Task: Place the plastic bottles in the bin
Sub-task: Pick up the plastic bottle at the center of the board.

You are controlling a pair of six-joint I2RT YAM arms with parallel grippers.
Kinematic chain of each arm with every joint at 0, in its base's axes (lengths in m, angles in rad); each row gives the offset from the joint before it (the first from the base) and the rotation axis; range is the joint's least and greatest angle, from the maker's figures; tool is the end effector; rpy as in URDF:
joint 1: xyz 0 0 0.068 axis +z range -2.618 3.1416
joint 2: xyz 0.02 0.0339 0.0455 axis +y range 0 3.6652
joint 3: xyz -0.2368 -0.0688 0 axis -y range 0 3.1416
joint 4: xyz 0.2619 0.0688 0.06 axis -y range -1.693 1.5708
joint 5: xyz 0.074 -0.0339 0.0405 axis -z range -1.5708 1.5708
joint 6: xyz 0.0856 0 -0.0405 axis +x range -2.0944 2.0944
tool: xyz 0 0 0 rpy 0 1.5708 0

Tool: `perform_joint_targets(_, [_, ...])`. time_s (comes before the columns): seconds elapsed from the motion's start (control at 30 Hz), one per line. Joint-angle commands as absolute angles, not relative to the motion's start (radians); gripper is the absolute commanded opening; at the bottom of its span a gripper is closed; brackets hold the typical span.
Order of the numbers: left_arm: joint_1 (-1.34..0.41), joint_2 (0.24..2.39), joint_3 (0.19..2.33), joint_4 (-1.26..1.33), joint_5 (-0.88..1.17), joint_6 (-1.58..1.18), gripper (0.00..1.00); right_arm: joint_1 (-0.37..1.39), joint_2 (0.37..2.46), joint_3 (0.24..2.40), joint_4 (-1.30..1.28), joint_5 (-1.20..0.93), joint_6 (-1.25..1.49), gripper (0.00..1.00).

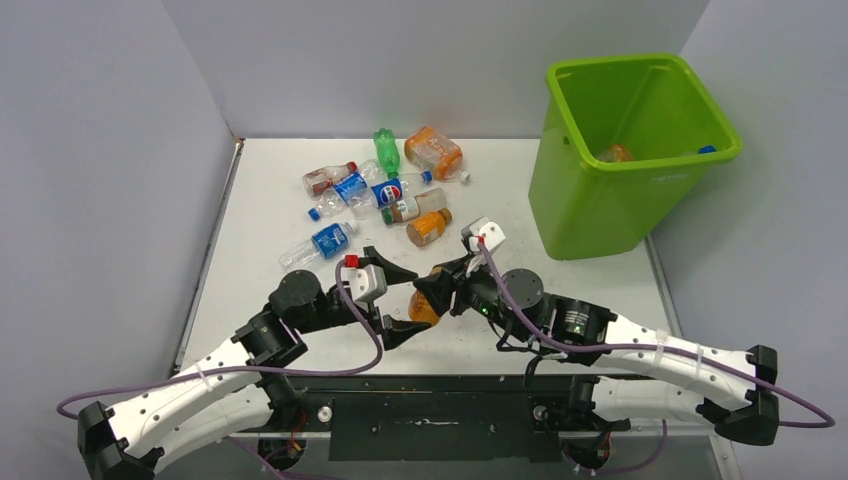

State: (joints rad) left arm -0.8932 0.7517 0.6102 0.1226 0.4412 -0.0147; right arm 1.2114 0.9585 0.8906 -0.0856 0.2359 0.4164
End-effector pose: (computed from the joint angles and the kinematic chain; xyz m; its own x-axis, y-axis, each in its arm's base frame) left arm 0.1384 -0.2303 0.2948 -0.0261 0.0113 -0.9996 0.9719 0.2345 -0.0228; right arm 0.1259 0.2781 0.3253 -0.3845 0.0949 -0.9183 -0.7364 0.5684 0.3670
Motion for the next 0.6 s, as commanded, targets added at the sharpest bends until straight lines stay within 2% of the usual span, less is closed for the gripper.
perform_joint_targets(0.0, [-0.910,0.703,0.589,0.233,0.353,-0.005,0.96,1.207,0.959,1.108,-0.185,0.369,0.298,0.05])
perform_joint_targets(0.13, [-0.914,0.681,0.573,0.249,0.244,0.030,0.96,1.202,1.035,1.385,-0.282,0.657,0.113,0.05])
perform_joint_targets(0.27, [-0.915,0.674,0.563,0.252,0.087,0.058,0.96,1.095,1.125,1.570,-0.188,0.933,-0.106,0.05])
perform_joint_targets(0.33, [-0.916,0.677,0.563,0.247,0.015,0.070,0.96,0.857,1.175,1.647,-0.199,0.853,-0.057,0.05])
perform_joint_targets(0.4, [-0.916,0.679,0.561,0.246,-0.061,0.075,0.96,0.568,1.270,1.771,-0.316,0.676,0.120,0.05])
perform_joint_targets(0.43, [-0.917,0.678,0.561,0.246,-0.079,0.077,0.96,0.485,1.307,1.809,-0.348,0.643,0.198,0.05])
perform_joint_targets(0.5, [-0.918,0.678,0.558,0.249,-0.112,0.089,0.96,0.443,1.324,1.808,-0.287,0.697,0.240,0.05])
perform_joint_targets(0.57, [-0.921,0.678,0.554,0.249,-0.147,0.104,0.96,0.436,1.281,1.705,-0.096,0.730,0.243,0.05])
